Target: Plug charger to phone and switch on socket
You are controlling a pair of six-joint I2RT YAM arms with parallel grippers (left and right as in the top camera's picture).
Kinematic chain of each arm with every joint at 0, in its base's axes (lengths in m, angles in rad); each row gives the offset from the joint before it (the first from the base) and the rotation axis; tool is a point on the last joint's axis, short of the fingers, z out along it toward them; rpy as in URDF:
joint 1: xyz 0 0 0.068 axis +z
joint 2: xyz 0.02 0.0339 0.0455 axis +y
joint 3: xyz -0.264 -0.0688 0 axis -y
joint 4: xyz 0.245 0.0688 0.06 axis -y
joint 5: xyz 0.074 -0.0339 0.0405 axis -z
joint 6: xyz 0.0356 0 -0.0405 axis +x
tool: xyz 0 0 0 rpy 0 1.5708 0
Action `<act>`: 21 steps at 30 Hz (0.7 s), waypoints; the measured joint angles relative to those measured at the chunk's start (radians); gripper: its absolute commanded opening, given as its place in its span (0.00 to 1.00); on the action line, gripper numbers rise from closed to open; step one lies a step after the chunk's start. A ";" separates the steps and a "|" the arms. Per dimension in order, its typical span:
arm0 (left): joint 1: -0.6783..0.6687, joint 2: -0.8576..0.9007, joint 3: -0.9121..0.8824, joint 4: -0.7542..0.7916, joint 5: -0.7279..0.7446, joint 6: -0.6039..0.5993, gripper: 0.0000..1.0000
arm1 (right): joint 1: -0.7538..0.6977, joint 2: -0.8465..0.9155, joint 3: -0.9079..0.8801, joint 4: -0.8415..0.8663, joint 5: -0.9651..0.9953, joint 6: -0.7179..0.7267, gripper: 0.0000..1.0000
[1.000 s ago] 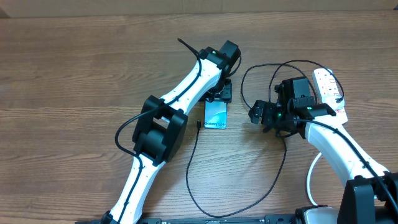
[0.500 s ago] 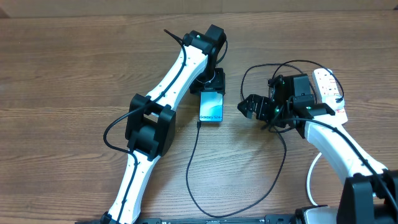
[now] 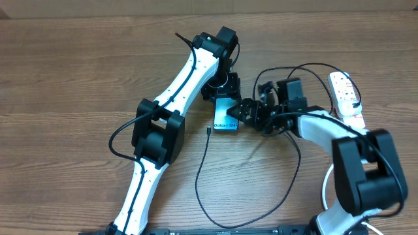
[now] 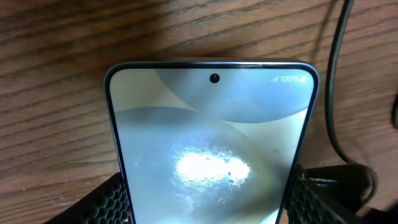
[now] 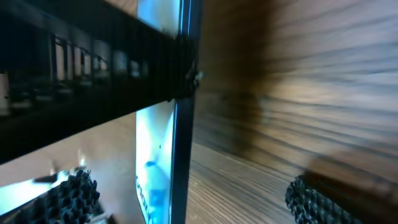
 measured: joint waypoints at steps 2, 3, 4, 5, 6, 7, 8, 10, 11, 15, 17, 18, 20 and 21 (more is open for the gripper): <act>0.000 0.000 0.000 0.000 0.003 0.000 0.52 | 0.016 0.017 -0.001 0.033 -0.026 0.016 0.90; 0.000 0.000 0.000 0.000 0.003 0.000 0.52 | 0.023 0.019 -0.001 0.051 -0.033 0.023 0.87; 0.000 0.000 0.000 0.000 0.003 0.000 0.52 | 0.029 0.019 -0.001 0.070 -0.042 0.027 0.84; 0.000 0.000 0.000 0.000 0.003 0.001 0.52 | 0.034 0.019 -0.001 0.093 -0.050 0.033 0.80; 0.000 0.000 0.000 0.000 0.003 0.003 0.52 | 0.040 0.019 -0.001 0.113 -0.056 0.040 0.77; 0.000 0.000 0.000 -0.001 0.003 0.006 0.52 | 0.042 0.019 -0.001 0.126 -0.062 0.038 0.74; 0.000 0.000 0.000 -0.001 0.003 0.010 0.52 | 0.044 0.019 -0.001 0.141 -0.066 0.043 0.72; 0.000 0.000 0.000 -0.001 0.003 0.017 0.52 | 0.044 0.019 -0.001 0.168 -0.072 0.048 0.67; 0.000 0.000 0.000 -0.001 0.003 0.019 0.52 | 0.045 0.019 -0.001 0.177 -0.074 0.054 0.66; 0.000 0.000 0.000 -0.002 0.006 0.020 0.52 | 0.047 0.019 -0.001 0.189 -0.071 0.075 0.57; 0.000 0.000 0.001 -0.005 0.008 0.023 0.52 | 0.051 0.020 -0.001 0.187 -0.062 0.088 0.52; 0.000 0.000 0.001 -0.007 0.008 0.023 0.52 | 0.052 0.020 -0.001 0.186 -0.058 0.093 0.47; 0.001 0.000 0.001 -0.011 0.006 0.026 0.52 | 0.061 0.020 -0.001 0.183 -0.042 0.098 0.41; 0.003 0.000 0.001 -0.013 0.008 0.026 0.52 | 0.063 0.021 -0.002 0.182 -0.039 0.098 0.36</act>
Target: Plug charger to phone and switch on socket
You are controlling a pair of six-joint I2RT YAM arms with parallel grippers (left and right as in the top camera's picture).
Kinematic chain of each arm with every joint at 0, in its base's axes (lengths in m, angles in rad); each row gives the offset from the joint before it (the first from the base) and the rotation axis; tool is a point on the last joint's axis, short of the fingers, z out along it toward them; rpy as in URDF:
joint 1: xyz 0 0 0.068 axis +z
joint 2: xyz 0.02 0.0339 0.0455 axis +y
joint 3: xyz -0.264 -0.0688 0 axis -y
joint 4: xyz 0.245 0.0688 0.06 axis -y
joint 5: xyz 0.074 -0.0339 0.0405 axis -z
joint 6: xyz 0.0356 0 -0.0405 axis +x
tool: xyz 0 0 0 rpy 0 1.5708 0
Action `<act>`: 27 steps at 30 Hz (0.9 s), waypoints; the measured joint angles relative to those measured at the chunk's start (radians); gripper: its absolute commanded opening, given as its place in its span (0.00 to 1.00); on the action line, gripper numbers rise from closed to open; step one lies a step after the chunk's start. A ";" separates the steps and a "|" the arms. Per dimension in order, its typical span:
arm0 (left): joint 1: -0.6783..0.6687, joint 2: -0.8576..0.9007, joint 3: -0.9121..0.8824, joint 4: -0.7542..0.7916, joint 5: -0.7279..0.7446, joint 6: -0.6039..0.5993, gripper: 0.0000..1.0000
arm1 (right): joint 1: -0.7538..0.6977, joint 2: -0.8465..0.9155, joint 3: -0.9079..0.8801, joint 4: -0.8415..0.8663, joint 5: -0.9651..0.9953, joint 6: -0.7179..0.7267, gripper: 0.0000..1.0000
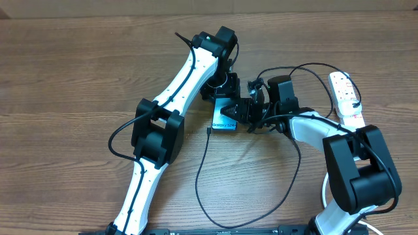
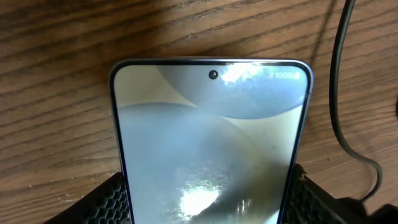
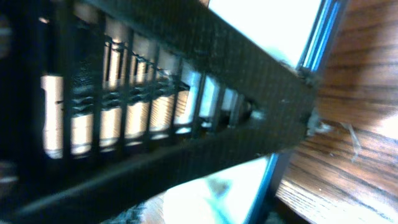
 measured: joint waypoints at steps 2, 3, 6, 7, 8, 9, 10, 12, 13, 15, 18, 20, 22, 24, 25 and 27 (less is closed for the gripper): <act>0.002 0.000 0.000 0.001 0.003 0.000 0.52 | 0.008 0.002 0.000 -0.001 0.006 0.006 0.30; 0.003 0.000 0.000 0.002 0.005 0.000 0.52 | 0.013 0.003 -0.001 0.001 0.006 0.005 0.26; 0.007 0.000 0.002 0.004 0.014 0.000 0.52 | 0.018 0.006 -0.006 -0.004 0.018 0.020 0.21; 0.008 0.000 0.004 0.004 0.015 0.000 0.52 | 0.018 0.008 -0.007 -0.002 0.021 0.020 0.15; 0.010 0.000 0.004 0.005 0.019 0.001 0.52 | 0.018 0.010 -0.007 0.000 0.026 0.024 0.10; 0.011 0.000 0.006 0.003 0.030 0.000 0.52 | 0.016 0.013 -0.009 0.001 0.029 0.025 0.04; 0.010 0.000 0.012 0.010 0.038 0.000 0.52 | 0.021 0.014 -0.010 0.010 0.036 0.018 0.04; 0.003 0.000 0.013 0.003 0.037 -0.002 0.53 | 0.029 0.014 -0.008 0.013 0.053 0.023 0.04; 0.002 0.000 0.014 0.003 0.039 0.001 0.55 | 0.029 0.018 -0.009 0.012 0.054 0.024 0.04; 0.000 0.000 0.014 0.006 0.039 0.000 0.56 | 0.029 0.019 -0.009 0.013 0.061 0.024 0.04; 0.000 0.000 0.014 0.008 0.039 0.001 0.63 | 0.029 0.019 -0.009 0.015 0.063 0.020 0.04; 0.000 0.000 0.014 0.008 0.039 0.001 0.65 | 0.029 0.019 -0.009 0.015 0.064 0.019 0.04; 0.000 0.000 0.014 0.009 0.039 0.000 0.66 | 0.029 0.019 -0.009 0.015 0.067 0.018 0.04; 0.000 0.000 0.014 0.009 0.039 0.000 0.67 | 0.029 0.019 -0.009 0.016 0.071 0.016 0.04; 0.000 0.000 0.014 0.008 0.039 0.000 0.68 | 0.029 0.019 -0.009 0.015 0.071 0.016 0.04; 0.005 0.000 0.014 0.007 0.040 0.000 0.71 | 0.029 0.019 -0.009 0.016 0.071 0.013 0.04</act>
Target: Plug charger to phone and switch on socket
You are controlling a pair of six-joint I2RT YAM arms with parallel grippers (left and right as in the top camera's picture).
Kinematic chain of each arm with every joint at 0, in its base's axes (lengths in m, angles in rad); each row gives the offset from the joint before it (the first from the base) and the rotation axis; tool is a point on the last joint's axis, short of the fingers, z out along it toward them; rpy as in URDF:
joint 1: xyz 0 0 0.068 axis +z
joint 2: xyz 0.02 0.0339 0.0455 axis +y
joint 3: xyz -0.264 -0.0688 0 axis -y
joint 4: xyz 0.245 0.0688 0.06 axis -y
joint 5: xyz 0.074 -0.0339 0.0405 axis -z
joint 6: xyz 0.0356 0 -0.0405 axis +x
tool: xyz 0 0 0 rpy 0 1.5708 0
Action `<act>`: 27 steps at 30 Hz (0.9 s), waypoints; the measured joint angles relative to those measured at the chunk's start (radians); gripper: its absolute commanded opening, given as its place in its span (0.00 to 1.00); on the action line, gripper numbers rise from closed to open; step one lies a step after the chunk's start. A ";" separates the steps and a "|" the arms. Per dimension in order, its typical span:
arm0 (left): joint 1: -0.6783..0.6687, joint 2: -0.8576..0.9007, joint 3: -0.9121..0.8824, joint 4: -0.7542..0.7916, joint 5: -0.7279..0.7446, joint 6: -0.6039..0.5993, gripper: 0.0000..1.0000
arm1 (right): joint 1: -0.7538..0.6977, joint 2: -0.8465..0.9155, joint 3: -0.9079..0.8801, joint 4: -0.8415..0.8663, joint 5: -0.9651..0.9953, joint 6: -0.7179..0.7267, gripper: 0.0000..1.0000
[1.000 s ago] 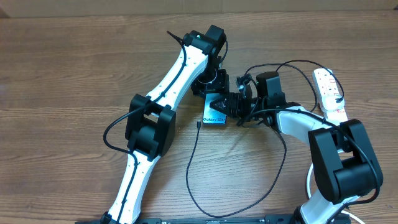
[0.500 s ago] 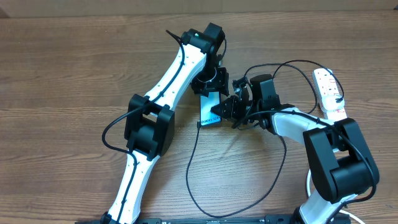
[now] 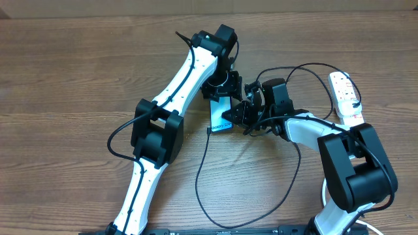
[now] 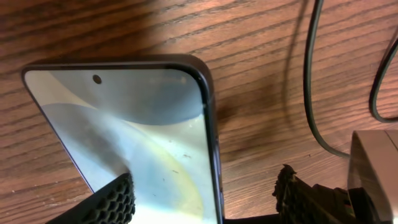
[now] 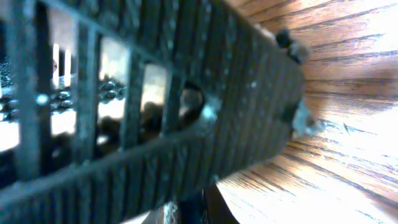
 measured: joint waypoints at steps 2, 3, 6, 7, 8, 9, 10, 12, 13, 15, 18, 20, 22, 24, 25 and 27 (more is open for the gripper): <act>0.011 0.000 0.000 -0.014 0.003 0.000 0.73 | 0.000 0.000 0.000 0.000 -0.001 -0.010 0.04; 0.018 0.000 0.003 -0.028 0.008 0.000 0.73 | 0.000 0.000 0.000 0.000 -0.002 -0.019 0.04; 0.046 0.000 0.027 -0.064 0.043 0.013 0.74 | 0.000 0.000 0.000 0.000 -0.003 -0.036 0.04; 0.060 0.000 0.042 -0.074 0.065 0.025 0.74 | 0.000 0.000 0.000 0.000 -0.004 -0.039 0.04; 0.078 0.000 0.059 -0.087 0.097 0.046 0.74 | 0.000 0.000 0.000 -0.001 -0.005 -0.042 0.04; 0.098 0.000 0.079 -0.105 0.137 0.075 0.74 | 0.000 0.000 0.000 0.005 -0.013 -0.044 0.04; 0.117 0.000 0.097 -0.124 0.179 0.105 0.74 | 0.000 0.000 0.000 0.017 -0.028 -0.045 0.04; 0.163 0.000 0.135 -0.175 0.280 0.180 0.75 | -0.004 0.000 0.000 0.067 -0.083 -0.044 0.04; 0.191 0.000 0.158 -0.214 0.341 0.232 0.75 | -0.010 0.000 0.000 0.111 -0.133 -0.039 0.04; 0.237 0.000 0.191 -0.288 0.436 0.320 0.74 | -0.022 0.000 0.001 0.201 -0.222 -0.004 0.04; 0.314 0.000 0.233 -0.343 0.590 0.446 0.74 | -0.050 0.000 0.003 0.353 -0.342 0.108 0.04; 0.359 0.000 0.240 -0.344 0.681 0.506 0.74 | -0.063 0.000 0.004 0.422 -0.399 0.213 0.04; 0.401 0.000 0.240 -0.346 0.746 0.551 0.73 | -0.070 0.000 0.004 0.458 -0.431 0.327 0.04; 0.432 -0.001 0.240 -0.346 0.784 0.578 0.72 | -0.070 0.000 0.004 0.476 -0.453 0.434 0.04; 0.446 -0.002 0.240 -0.346 0.799 0.591 0.71 | -0.070 0.000 0.004 0.481 -0.460 0.486 0.04; 0.457 -0.004 0.240 -0.346 0.809 0.603 0.68 | -0.067 0.000 0.004 0.489 -0.474 0.565 0.04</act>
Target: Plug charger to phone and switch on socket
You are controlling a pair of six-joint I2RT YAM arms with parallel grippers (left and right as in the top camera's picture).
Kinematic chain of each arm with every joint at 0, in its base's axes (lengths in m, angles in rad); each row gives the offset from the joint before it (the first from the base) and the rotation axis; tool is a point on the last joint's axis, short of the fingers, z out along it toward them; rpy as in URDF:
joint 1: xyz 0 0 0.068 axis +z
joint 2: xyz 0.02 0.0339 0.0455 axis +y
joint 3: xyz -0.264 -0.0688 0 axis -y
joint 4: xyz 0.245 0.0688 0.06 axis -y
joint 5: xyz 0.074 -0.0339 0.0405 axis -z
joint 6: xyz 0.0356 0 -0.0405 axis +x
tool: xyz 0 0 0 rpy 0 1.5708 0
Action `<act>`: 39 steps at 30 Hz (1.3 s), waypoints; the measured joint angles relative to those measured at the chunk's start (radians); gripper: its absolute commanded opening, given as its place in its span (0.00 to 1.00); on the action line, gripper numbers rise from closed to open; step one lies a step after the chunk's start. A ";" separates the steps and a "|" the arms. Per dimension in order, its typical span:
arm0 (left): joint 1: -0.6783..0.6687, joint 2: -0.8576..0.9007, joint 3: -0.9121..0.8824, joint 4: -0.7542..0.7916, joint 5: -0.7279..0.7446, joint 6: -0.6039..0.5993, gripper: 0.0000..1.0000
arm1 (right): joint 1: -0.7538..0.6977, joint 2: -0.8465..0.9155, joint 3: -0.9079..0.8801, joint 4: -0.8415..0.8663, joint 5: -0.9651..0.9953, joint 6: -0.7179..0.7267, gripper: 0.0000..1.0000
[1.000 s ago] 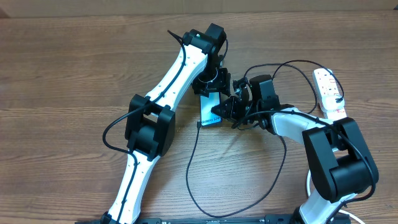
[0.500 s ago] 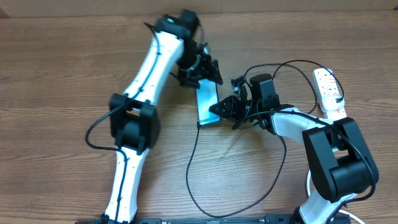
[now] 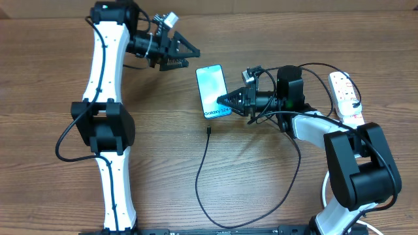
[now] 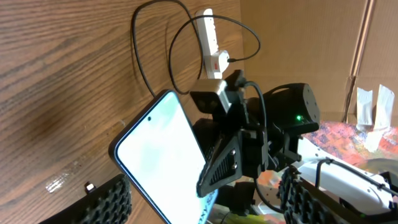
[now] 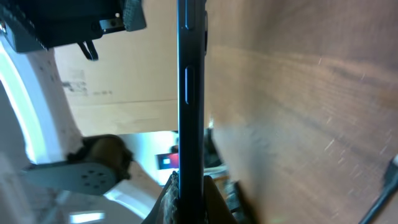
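The phone (image 3: 211, 91), screen lit and facing up, hangs a little above the table. My right gripper (image 3: 226, 101) is shut on its right edge near the lower end. In the right wrist view the phone (image 5: 188, 93) shows edge-on, pinched between the fingers (image 5: 173, 198). My left gripper (image 3: 186, 55) stands open and empty, up at the far left, pointing at the phone (image 4: 160, 155). The charger plug (image 3: 208, 130) lies loose on the table below the phone. The white socket strip (image 3: 346, 96) lies at the right.
The black charger cable (image 3: 200, 183) runs from the plug toward the front edge, then loops back right to the strip. More black cable (image 3: 307, 66) arcs over the right arm. The left arm's white links (image 3: 104, 85) stand along the left side.
My left gripper was open around the tilted phone at the table's middle; now it is far off at the back left. The phone has turned screen-up and my right gripper alone holds it.
At first my left gripper was closed around the phone lying flat, with my right gripper open beside its right edge. Then the right gripper was closer in. Then the phone stood tilted with the left fingers apart. Now only the right gripper holds it.
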 measured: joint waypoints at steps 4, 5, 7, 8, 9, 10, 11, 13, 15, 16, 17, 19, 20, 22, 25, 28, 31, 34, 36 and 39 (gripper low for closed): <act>-0.013 -0.002 0.000 0.000 -0.034 0.015 0.66 | 0.005 0.000 0.000 0.066 -0.009 0.103 0.04; -0.022 -0.002 0.000 0.000 -0.055 0.014 0.65 | 0.006 0.000 0.000 0.090 -0.008 0.123 0.04; -0.042 -0.002 0.000 0.000 -0.087 0.014 0.65 | 0.008 0.000 0.000 0.132 -0.003 0.159 0.04; -0.053 -0.002 0.000 0.000 -0.098 0.013 0.65 | 0.008 0.000 0.000 0.144 0.003 0.172 0.04; -0.065 -0.002 0.000 0.000 -0.107 0.013 0.65 | 0.008 0.000 0.000 0.148 0.014 0.185 0.04; -0.079 -0.003 0.000 0.000 -0.114 0.009 0.65 | 0.008 0.000 0.000 0.148 0.027 0.195 0.04; -0.092 -0.003 0.000 0.000 -0.123 -0.001 0.65 | 0.007 0.000 0.000 0.147 0.041 0.202 0.04; -0.117 -0.005 0.000 0.000 -0.138 -0.027 0.65 | 0.008 0.000 0.000 0.147 0.066 0.215 0.04; -0.135 -0.009 0.000 0.000 -0.155 -0.056 0.66 | 0.008 0.000 0.000 0.145 0.087 0.223 0.04; -0.144 -0.011 0.001 0.000 -0.166 -0.074 0.66 | 0.008 0.000 0.000 0.145 0.097 0.224 0.04; -0.149 -0.013 0.002 0.000 -0.179 -0.092 0.66 | 0.008 0.000 0.000 0.143 0.106 0.223 0.04; -0.152 -0.017 0.004 0.000 -0.216 -0.120 0.66 | 0.007 0.000 -0.001 0.136 0.123 0.218 0.04; -0.151 -0.019 0.006 0.001 -0.235 -0.129 0.66 | 0.006 0.000 -0.001 0.130 0.129 0.212 0.04; -0.145 -0.022 0.007 0.000 -0.290 -0.145 0.67 | 0.004 0.000 -0.001 0.119 0.136 0.196 0.04; -0.130 -0.022 0.007 0.000 -0.352 -0.169 0.70 | -0.005 0.000 -0.001 0.101 0.152 0.163 0.04; -0.114 -0.022 0.007 0.000 -0.388 -0.192 0.70 | -0.010 0.000 -0.001 0.060 0.183 0.142 0.04; -0.103 -0.022 0.007 0.000 -0.411 -0.206 0.72 | -0.012 0.000 -0.001 0.062 0.198 0.147 0.04; -0.100 -0.022 0.007 0.000 -0.415 -0.216 0.74 | -0.006 0.000 -0.001 0.060 0.201 0.179 0.04; -0.101 -0.022 0.007 0.000 -0.412 -0.219 0.74 | 0.001 0.000 -0.001 0.061 0.200 0.199 0.04; -0.102 -0.022 0.007 0.000 -0.395 -0.220 0.73 | 0.018 0.000 -0.002 0.086 0.190 0.247 0.04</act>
